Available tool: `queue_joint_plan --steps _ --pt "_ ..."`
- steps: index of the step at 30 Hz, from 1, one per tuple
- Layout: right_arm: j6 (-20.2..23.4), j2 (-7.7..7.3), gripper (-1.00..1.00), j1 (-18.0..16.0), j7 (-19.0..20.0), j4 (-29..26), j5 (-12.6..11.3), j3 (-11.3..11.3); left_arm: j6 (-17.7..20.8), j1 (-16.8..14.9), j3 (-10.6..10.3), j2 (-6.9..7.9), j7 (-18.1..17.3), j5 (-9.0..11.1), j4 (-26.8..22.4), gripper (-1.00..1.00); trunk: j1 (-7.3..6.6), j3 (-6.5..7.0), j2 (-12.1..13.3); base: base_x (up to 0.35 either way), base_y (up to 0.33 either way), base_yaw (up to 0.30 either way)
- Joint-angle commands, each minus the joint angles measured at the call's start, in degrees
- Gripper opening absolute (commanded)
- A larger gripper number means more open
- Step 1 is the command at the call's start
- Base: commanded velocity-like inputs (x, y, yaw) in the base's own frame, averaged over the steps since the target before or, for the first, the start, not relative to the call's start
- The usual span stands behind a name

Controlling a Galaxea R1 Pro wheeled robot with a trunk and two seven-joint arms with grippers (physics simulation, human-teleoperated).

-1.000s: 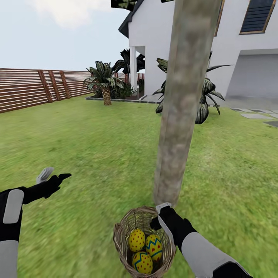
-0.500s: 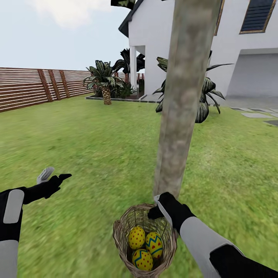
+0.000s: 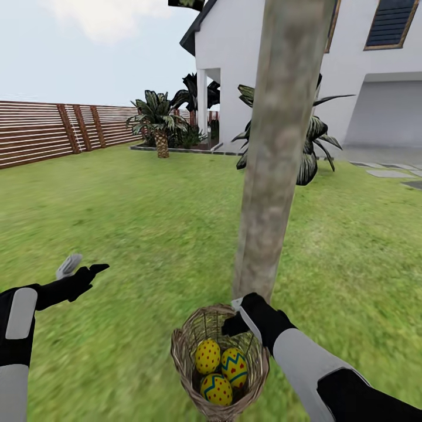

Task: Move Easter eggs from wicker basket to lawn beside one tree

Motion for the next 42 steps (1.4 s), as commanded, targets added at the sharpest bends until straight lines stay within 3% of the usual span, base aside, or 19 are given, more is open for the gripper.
queue_joint_plan --steps 1,22,33,42 --pt "0.2 0.00 1.00 0.0 0.2 -0.1 0.0 0.2 0.3 0.0 0.1 0.00 -0.4 -0.3 0.0 1.00 0.22 -0.24 -0.4 0.000 0.000 0.000" --pt "-1.0 0.00 1.00 0.0 0.1 -0.2 0.3 0.2 0.3 0.0 0.3 0.14 -0.4 -0.3 0.0 1.00 4.83 -4.01 -8.9 0.000 0.000 0.000" --pt "-1.3 0.00 1.00 0.0 -0.3 0.4 -0.3 0.1 0.3 0.0 0.3 0.18 -0.4 -0.3 -0.1 1.00 7.25 -5.98 -13.3 0.124 0.000 0.000" --pt "-1.5 0.00 1.00 0.0 -4.8 0.4 -0.3 0.0 0.3 0.0 0.3 0.12 -0.4 -0.3 0.0 1.00 9.22 -7.60 -16.9 0.003 0.000 0.000"
